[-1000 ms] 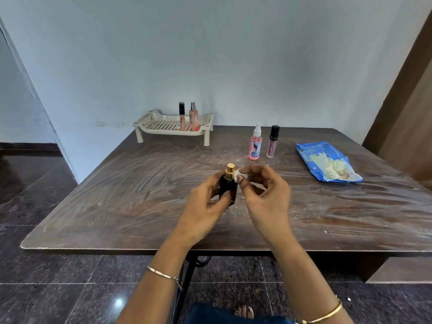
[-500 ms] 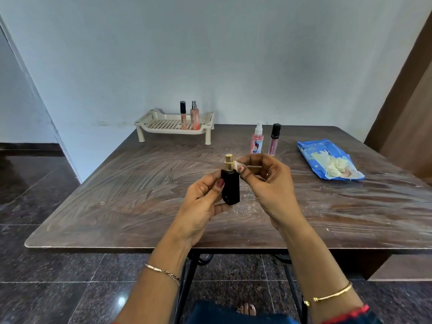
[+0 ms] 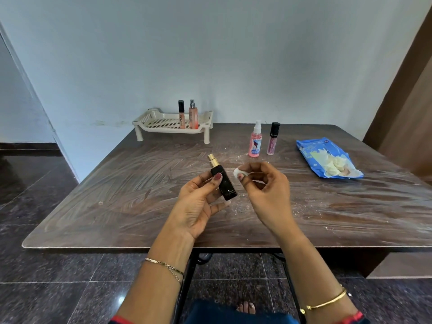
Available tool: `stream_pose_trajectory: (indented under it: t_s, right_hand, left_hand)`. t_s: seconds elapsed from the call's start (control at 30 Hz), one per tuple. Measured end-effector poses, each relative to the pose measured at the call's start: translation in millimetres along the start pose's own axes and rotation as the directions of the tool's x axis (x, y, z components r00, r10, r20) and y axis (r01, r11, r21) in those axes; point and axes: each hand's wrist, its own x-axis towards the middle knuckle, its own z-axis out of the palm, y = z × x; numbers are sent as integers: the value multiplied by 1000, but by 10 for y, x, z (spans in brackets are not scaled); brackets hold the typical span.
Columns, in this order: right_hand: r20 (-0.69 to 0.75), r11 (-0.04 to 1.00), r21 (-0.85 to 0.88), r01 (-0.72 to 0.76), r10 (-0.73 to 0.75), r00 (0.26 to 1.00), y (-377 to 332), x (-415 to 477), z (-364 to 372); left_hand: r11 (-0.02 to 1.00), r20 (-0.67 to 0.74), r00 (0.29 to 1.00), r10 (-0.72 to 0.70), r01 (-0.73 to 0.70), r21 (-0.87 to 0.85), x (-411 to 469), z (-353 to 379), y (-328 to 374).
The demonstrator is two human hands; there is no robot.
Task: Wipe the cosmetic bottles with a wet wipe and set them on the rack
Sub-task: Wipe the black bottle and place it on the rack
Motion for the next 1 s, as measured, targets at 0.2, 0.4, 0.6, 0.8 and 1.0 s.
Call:
stream_pose_trajectory:
  t_s: [0.2, 0.4, 0.6, 0.8, 1.0]
  right_hand:
    - [141, 882, -348, 317, -284, 948, -47, -117, 77]
    - [278, 710, -538, 455, -360, 891, 50, -247, 82]
    - [204, 776, -546, 316, -243, 949, 185, -187, -89]
    - [105, 880, -375, 292, -273, 956, -49, -113, -38]
    - [305, 698, -539, 471, -359, 882, -49, -241, 102]
  left_hand:
    - [998, -75, 997, 9, -14, -57, 20, 28, -23]
    - [997, -169, 985, 25, -36, -61, 79, 18, -46]
    - [997, -147, 989, 34, -43, -59, 88, 17, -9]
    - [996, -46, 999, 7, -11, -86, 35, 75, -53]
    - [985, -103, 994, 26, -43, -166, 41, 89, -59]
